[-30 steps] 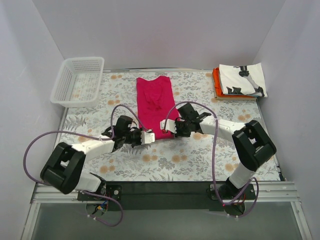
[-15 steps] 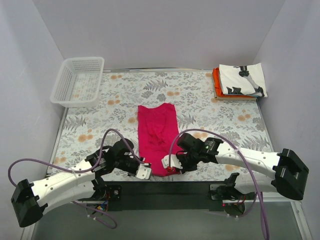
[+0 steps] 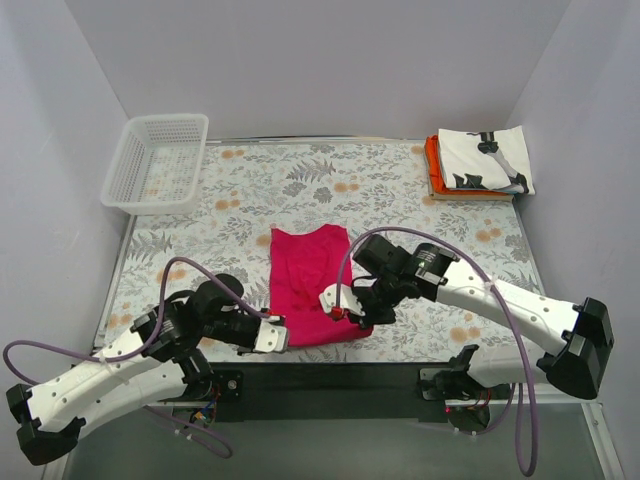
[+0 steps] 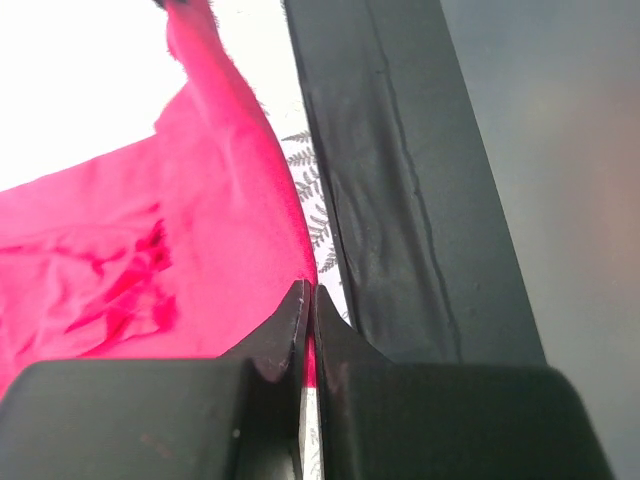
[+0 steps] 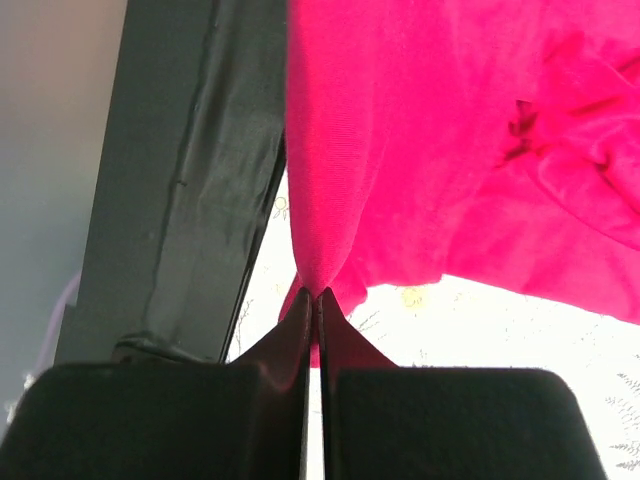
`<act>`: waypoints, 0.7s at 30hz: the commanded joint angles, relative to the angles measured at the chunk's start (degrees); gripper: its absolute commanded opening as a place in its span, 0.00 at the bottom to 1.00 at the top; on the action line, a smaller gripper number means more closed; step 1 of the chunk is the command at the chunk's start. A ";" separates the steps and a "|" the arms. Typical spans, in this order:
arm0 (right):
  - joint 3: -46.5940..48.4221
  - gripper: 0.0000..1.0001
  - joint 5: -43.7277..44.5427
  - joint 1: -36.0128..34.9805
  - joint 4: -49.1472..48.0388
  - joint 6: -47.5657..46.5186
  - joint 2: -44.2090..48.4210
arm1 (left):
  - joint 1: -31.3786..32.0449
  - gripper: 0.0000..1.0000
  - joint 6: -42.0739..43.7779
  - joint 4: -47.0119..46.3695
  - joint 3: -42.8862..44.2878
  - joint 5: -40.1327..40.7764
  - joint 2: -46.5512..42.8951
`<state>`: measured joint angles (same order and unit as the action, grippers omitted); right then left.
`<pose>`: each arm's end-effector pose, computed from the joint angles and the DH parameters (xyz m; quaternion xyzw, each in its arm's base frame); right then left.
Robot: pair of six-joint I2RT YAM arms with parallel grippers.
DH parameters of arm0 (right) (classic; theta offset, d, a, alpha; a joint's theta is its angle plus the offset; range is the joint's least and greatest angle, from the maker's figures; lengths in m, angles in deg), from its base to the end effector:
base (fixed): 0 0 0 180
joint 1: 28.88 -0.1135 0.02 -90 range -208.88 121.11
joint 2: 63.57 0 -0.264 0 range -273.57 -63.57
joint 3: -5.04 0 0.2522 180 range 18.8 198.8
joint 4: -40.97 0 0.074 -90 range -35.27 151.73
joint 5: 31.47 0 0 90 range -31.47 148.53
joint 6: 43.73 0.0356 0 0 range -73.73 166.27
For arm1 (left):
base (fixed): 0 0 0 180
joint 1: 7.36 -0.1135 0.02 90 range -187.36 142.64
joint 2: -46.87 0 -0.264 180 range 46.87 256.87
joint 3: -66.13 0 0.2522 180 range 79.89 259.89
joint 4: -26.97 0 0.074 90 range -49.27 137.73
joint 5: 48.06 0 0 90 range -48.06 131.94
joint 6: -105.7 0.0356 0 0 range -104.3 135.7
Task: Fold and stack the t-shirts
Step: Fold the tshirt
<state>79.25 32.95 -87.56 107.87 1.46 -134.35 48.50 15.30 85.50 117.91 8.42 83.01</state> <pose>0.1076 0.2064 0.2829 -0.7768 0.5478 0.2409 0.1961 0.0542 -0.1150 0.2666 0.5104 0.7233 -0.4135 0.2128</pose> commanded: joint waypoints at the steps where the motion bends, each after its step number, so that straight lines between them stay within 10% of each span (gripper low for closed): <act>1: 3.18 0.01 -2.19 2.06 5.39 -4.57 -1.98 | 0.13 0.00 -5.92 1.11 1.36 3.19 -1.77; 17: 20.67 0.01 -6.85 16.22 9.87 -14.86 -17.10 | -4.26 0.00 -9.79 -10.41 0.82 11.55 -0.64; 21: 22.34 0.01 -6.41 16.93 9.79 -15.56 -18.86 | -14.24 0.00 -10.23 -8.75 3.63 5.15 7.68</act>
<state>98.75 26.72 -71.32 115.81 -11.88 -152.23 40.63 6.45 77.11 118.72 17.34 85.77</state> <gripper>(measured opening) 0.013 0.018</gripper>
